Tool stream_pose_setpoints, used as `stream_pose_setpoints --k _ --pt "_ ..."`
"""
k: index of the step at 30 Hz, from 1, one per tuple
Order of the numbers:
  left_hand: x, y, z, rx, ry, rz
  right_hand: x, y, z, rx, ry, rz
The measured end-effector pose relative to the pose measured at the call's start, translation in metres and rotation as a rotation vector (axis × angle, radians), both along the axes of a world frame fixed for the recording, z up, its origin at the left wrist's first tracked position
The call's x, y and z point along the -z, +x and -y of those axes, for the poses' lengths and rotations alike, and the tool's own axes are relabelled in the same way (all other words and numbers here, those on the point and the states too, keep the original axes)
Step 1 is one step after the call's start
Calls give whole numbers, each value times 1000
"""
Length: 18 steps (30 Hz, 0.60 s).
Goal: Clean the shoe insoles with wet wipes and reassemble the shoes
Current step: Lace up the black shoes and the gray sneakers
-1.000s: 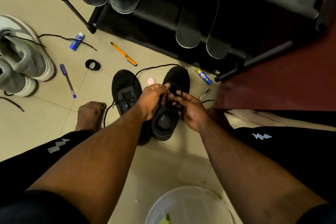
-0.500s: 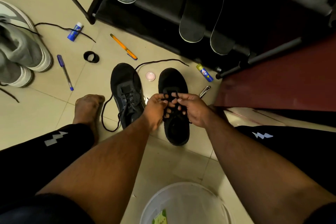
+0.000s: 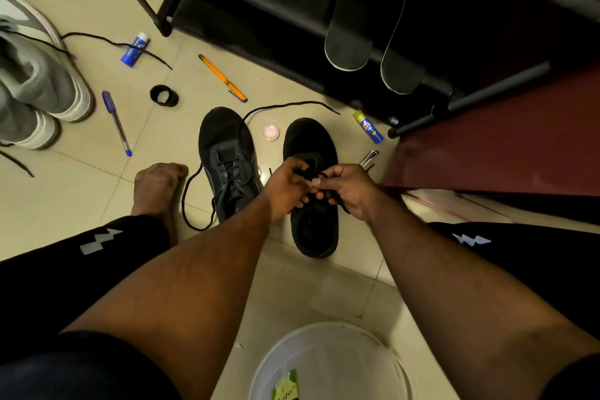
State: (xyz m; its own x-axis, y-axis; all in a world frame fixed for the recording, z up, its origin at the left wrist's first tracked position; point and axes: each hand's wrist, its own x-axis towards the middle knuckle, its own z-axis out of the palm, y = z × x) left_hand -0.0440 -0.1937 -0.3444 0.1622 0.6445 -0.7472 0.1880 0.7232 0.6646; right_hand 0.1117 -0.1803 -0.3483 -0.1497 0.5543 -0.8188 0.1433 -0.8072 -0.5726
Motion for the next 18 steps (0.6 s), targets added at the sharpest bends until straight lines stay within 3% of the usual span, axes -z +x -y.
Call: stream_pose_setpoints --k 4,9,11,14,16,18 --pt "1 -1 -1 -133 -29 52 3 -5 9 83 16 77" --pt "9 9 2 -331 -67 -95 6 -14 17 112 134 133" --pt "12 13 2 -416 -150 -120 6 -16 17 -71 335 247" --pt "15 17 -3 -471 -221 -139 -3 -17 12 -547 606 418" --pt "12 19 -6 -458 -201 -116 -11 -14 9 -770 642 456" --pt "11 18 -7 -468 -139 -71 -12 -10 2 -839 595 455"
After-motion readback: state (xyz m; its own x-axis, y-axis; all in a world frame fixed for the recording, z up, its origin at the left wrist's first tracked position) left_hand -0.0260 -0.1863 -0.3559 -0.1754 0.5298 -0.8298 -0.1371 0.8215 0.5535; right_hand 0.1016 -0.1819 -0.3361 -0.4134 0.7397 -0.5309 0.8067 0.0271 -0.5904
